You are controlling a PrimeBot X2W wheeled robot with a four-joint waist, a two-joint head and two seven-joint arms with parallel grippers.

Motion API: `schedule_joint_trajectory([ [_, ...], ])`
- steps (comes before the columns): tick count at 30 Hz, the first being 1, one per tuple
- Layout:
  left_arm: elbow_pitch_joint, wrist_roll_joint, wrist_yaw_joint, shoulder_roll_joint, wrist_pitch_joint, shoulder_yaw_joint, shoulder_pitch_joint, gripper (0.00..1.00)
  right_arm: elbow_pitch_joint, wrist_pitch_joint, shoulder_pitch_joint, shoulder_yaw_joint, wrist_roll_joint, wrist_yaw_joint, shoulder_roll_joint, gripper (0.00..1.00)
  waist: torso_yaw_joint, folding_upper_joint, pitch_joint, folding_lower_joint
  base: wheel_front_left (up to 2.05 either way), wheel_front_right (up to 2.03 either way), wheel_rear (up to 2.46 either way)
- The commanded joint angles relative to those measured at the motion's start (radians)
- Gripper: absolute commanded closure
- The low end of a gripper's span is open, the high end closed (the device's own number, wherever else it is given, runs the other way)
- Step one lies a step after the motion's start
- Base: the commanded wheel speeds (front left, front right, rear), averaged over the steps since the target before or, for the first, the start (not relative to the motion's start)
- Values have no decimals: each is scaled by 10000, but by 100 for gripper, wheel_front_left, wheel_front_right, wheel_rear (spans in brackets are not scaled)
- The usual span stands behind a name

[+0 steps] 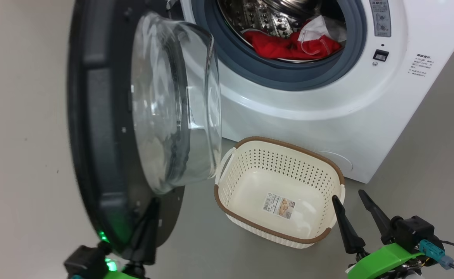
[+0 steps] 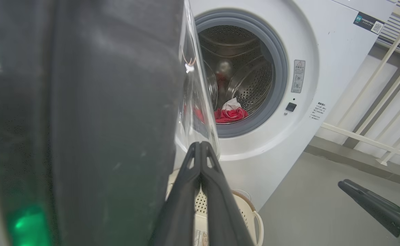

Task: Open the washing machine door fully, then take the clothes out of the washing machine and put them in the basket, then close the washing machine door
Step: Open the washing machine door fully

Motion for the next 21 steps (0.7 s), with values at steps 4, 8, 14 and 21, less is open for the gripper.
schedule_joint_trajectory([
  [4,-135,185,123,122,-49,1314,-187,100,-239,-91,-501,245,-189,48,-29,0,77,0,158,0,0,0,0],
  [8,29,384,91,122,-49,2007,-213,100,-221,-91,-542,281,-186,48,-46,0,96,0,174,0,0,0,0],
  [14,424,630,23,122,-49,3079,-432,100,-231,-91,-572,327,-186,48,-83,0,76,0,226,0,0,0,0],
  [21,955,925,-90,203,-49,4221,-868,100,-227,-91,-604,338,-202,48,-128,0,23,0,331,0,0,0,0],
])
